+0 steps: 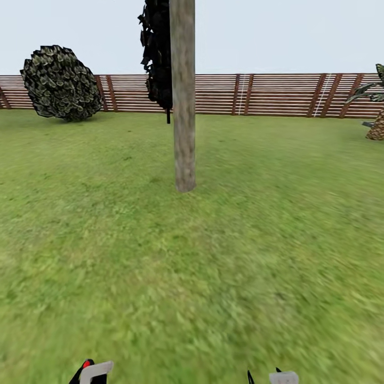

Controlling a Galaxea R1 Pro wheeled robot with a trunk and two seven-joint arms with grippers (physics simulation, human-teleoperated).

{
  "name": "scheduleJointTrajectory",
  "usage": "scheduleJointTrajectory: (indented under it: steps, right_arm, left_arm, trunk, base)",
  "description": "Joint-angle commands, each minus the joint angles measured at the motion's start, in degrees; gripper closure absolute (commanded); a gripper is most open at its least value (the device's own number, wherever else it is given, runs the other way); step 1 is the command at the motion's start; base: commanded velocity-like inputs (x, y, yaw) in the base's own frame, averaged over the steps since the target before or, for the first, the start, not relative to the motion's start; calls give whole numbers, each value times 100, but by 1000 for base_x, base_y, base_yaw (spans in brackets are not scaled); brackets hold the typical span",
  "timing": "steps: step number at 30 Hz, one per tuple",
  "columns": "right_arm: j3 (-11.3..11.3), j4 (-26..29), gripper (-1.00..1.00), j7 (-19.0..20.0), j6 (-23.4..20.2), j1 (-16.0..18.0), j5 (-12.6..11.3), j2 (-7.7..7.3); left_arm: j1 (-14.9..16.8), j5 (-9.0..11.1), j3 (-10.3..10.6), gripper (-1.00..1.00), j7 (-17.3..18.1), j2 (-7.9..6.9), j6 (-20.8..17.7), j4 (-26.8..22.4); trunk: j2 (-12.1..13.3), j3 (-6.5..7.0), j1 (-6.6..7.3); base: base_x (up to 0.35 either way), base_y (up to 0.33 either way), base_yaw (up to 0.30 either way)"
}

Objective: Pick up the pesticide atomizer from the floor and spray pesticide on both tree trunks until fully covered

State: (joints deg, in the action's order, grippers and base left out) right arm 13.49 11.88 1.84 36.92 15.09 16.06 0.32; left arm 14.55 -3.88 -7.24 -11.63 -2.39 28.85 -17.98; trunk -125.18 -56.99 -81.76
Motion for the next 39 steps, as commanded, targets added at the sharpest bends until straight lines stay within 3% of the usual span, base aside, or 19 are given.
scheduleJointTrajectory:
  steps: [1,39]
  right_arm:
    - [49,-1,-100,19,17,3,38,3]
    - [49,-1,-100,18,17,3,38,3]
  left_arm:
    - [4,-42,-14,100,-25,1,16,5]
    - [4,-42,-14,100,-24,0,16,8]
  trunk:
    - [-2,-5,-3]
    - [-2,-5,-3]
  base:
    - [338,0,0]
    - [338,0,0]
